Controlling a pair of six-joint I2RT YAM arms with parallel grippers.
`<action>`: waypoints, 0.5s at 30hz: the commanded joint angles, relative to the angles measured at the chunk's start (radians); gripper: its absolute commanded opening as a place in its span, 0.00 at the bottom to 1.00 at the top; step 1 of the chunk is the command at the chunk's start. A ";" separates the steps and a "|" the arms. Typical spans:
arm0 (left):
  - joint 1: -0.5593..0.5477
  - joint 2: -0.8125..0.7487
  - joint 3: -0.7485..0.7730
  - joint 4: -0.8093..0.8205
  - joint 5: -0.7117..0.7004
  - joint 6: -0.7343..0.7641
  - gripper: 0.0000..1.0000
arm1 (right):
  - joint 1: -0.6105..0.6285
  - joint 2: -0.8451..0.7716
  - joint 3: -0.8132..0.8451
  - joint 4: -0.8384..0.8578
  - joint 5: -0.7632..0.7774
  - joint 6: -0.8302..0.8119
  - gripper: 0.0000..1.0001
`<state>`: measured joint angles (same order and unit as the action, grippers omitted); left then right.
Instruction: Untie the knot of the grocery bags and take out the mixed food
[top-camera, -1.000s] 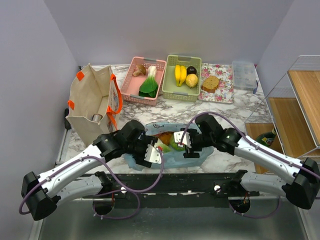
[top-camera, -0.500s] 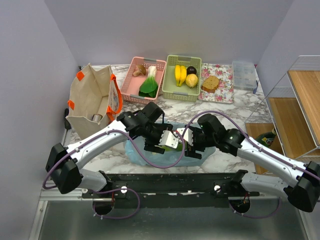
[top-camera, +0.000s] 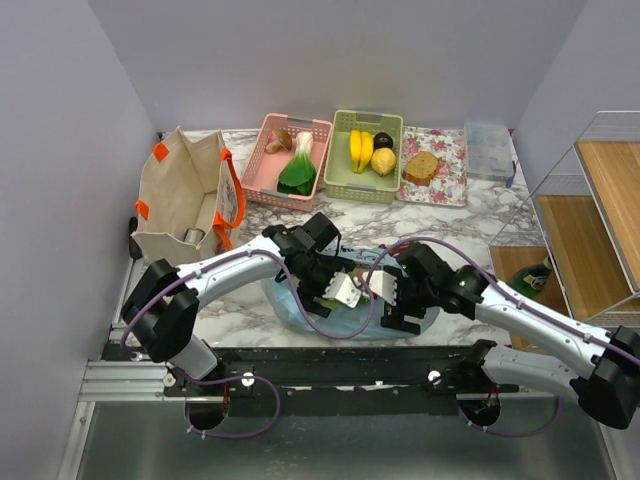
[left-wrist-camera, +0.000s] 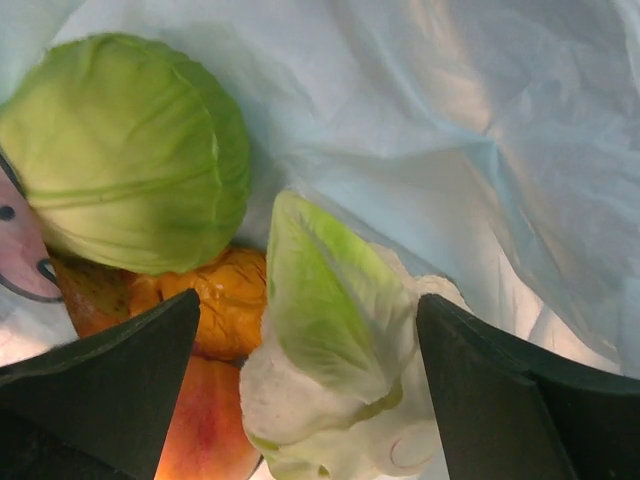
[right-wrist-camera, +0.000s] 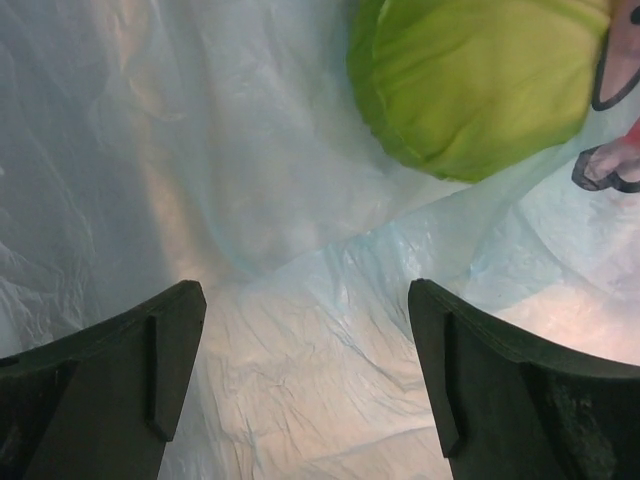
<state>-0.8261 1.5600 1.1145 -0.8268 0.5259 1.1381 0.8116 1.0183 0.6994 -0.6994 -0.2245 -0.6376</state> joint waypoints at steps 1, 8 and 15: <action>0.011 0.016 -0.153 0.013 -0.194 -0.008 0.89 | 0.020 -0.037 0.027 0.208 -0.099 -0.026 0.89; 0.017 0.011 -0.252 0.106 -0.227 -0.039 0.88 | 0.020 0.003 -0.067 0.301 -0.049 -0.085 0.88; 0.025 -0.013 -0.292 0.133 -0.222 -0.021 0.62 | 0.020 0.031 -0.082 0.319 -0.013 -0.080 0.87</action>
<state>-0.8192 1.5284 0.8864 -0.7006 0.3965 1.0943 0.8253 1.0405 0.6289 -0.4335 -0.2592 -0.7097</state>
